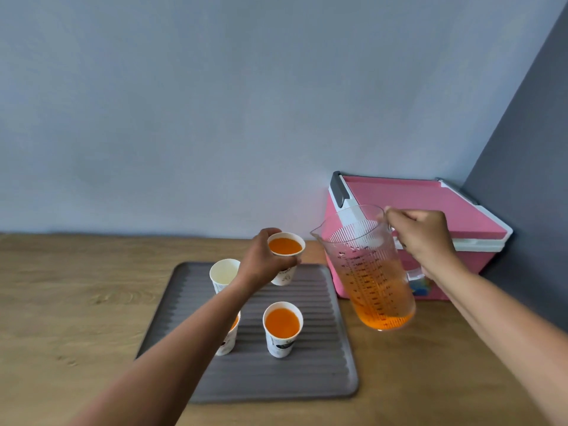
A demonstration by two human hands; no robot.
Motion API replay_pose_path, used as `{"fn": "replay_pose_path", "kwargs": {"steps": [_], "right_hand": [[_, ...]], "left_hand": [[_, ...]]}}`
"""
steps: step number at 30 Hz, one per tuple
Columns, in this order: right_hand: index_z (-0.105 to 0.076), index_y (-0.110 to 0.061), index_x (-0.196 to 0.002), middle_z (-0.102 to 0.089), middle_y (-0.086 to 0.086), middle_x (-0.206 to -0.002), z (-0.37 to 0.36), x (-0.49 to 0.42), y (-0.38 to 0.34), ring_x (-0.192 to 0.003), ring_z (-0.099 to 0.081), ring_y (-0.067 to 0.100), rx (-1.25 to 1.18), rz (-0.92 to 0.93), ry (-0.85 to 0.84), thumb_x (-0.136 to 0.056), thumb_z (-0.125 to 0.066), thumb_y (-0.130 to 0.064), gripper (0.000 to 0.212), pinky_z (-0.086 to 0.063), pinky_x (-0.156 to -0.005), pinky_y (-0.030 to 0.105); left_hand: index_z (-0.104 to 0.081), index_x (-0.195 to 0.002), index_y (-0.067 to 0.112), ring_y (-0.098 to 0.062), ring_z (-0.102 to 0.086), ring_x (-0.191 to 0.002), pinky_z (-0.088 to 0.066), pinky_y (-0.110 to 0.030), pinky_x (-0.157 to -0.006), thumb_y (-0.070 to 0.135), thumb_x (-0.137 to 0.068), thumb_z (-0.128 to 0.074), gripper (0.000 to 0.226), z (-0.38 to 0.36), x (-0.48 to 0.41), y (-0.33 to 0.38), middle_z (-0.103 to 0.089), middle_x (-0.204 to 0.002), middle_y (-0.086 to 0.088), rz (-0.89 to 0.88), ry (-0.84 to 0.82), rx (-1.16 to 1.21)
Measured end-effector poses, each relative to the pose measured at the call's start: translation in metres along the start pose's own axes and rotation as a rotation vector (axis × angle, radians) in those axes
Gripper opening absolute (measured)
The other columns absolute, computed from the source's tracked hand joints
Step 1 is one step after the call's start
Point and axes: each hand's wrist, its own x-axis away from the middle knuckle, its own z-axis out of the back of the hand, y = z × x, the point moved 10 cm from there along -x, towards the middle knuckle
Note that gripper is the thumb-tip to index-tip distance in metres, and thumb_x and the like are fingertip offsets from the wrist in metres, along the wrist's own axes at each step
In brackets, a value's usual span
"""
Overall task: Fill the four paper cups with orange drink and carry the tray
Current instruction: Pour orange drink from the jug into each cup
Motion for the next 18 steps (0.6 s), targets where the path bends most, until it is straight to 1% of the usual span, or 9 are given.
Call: {"fn": "replay_pose_path", "kwargs": {"steps": [2, 3, 5, 7, 9, 12, 13, 15, 18], "right_hand": [[-0.067, 0.001, -0.061, -0.028, -0.008, -0.036, 0.002, 0.003, 0.006, -0.033, -0.025, 0.006, -0.006, -0.007, 0.021, -0.091, -0.065, -0.025, 0.04, -0.028, -0.053, 0.025], [-0.065, 0.0, -0.057, -0.026, -0.007, -0.038, 0.003, 0.004, 0.009, -0.034, -0.024, 0.006, -0.009, -0.011, 0.026, -0.091, -0.065, -0.025, 0.042, -0.027, -0.053, 0.026], [-0.059, -0.011, -0.049, -0.024, -0.01, -0.037, 0.003, 0.006, 0.013, -0.035, -0.023, 0.006, -0.003, -0.012, 0.028, -0.09, -0.065, -0.024, 0.044, -0.023, -0.051, 0.026], [-0.062, -0.015, -0.05, -0.025, -0.012, -0.032, 0.004, 0.009, 0.018, -0.034, -0.025, 0.006, 0.012, -0.022, 0.025, -0.09, -0.065, -0.022, 0.041, -0.023, -0.05, 0.025], [-0.063, -0.011, -0.052, -0.028, -0.012, -0.03, 0.005, 0.011, 0.024, -0.032, -0.027, 0.005, 0.015, -0.026, 0.029, -0.091, -0.065, -0.021, 0.04, -0.024, -0.049, 0.025], [-0.066, 0.005, -0.06, -0.032, -0.013, -0.035, 0.006, 0.011, 0.031, -0.037, -0.029, 0.004, 0.014, -0.022, 0.038, -0.091, -0.066, -0.022, 0.041, -0.026, -0.049, 0.024], [-0.067, 0.008, -0.064, -0.036, -0.008, -0.04, 0.006, 0.011, 0.032, -0.042, -0.033, 0.007, 0.009, -0.012, 0.039, -0.091, -0.066, -0.023, 0.041, -0.027, -0.052, 0.025], [-0.068, 0.012, -0.069, -0.04, 0.005, -0.051, 0.005, 0.012, 0.032, -0.052, -0.038, 0.014, 0.003, 0.015, 0.038, -0.09, -0.066, -0.023, 0.041, -0.03, -0.058, 0.027], [-0.067, 0.014, -0.073, -0.041, 0.008, -0.055, 0.003, 0.014, 0.03, -0.054, -0.037, 0.015, 0.017, 0.038, 0.024, -0.09, -0.066, -0.022, 0.041, -0.03, -0.059, 0.027]], "left_hand": [[-0.041, -0.133, 0.025, -0.021, -0.055, -0.113, -0.05, -0.034, -0.087, 0.038, -0.069, -0.085, 0.079, -0.006, -0.006, -0.01, -0.055, -0.129, -0.001, 0.027, -0.02, -0.045], [-0.041, -0.133, 0.025, -0.022, -0.055, -0.113, -0.05, -0.035, -0.088, 0.039, -0.069, -0.084, 0.079, -0.009, -0.008, -0.015, -0.054, -0.13, -0.001, 0.043, -0.029, -0.07], [-0.041, -0.133, 0.025, -0.022, -0.055, -0.113, -0.051, -0.038, -0.089, 0.042, -0.068, -0.084, 0.08, -0.015, -0.011, -0.024, -0.054, -0.131, -0.003, 0.065, -0.043, -0.123], [-0.041, -0.132, 0.022, -0.023, -0.055, -0.112, -0.052, -0.04, -0.09, 0.04, -0.068, -0.084, 0.08, -0.023, -0.013, -0.031, -0.053, -0.131, -0.004, 0.077, -0.077, -0.17], [-0.04, -0.132, 0.019, -0.023, -0.054, -0.111, -0.051, -0.037, -0.086, 0.033, -0.069, -0.084, 0.078, -0.031, -0.014, -0.038, -0.052, -0.13, -0.006, 0.096, -0.114, -0.215], [-0.04, -0.132, 0.016, -0.02, -0.053, -0.106, -0.046, -0.031, -0.08, 0.031, -0.068, -0.085, 0.079, -0.038, -0.015, -0.048, -0.053, -0.129, -0.007, 0.124, -0.148, -0.274], [-0.04, -0.132, 0.016, -0.019, -0.053, -0.104, -0.045, -0.03, -0.079, 0.031, -0.068, -0.085, 0.08, -0.04, -0.016, -0.051, -0.054, -0.129, -0.008, 0.131, -0.156, -0.287], [-0.04, -0.133, 0.014, -0.021, -0.055, -0.108, -0.045, -0.029, -0.079, 0.03, -0.069, -0.085, 0.08, -0.043, -0.016, -0.055, -0.054, -0.13, -0.009, 0.14, -0.164, -0.307], [-0.038, -0.134, 0.015, -0.026, -0.057, -0.113, -0.05, -0.031, -0.083, 0.031, -0.068, -0.086, 0.082, -0.045, -0.014, -0.06, -0.054, -0.132, -0.009, 0.157, -0.169, -0.31]]}}
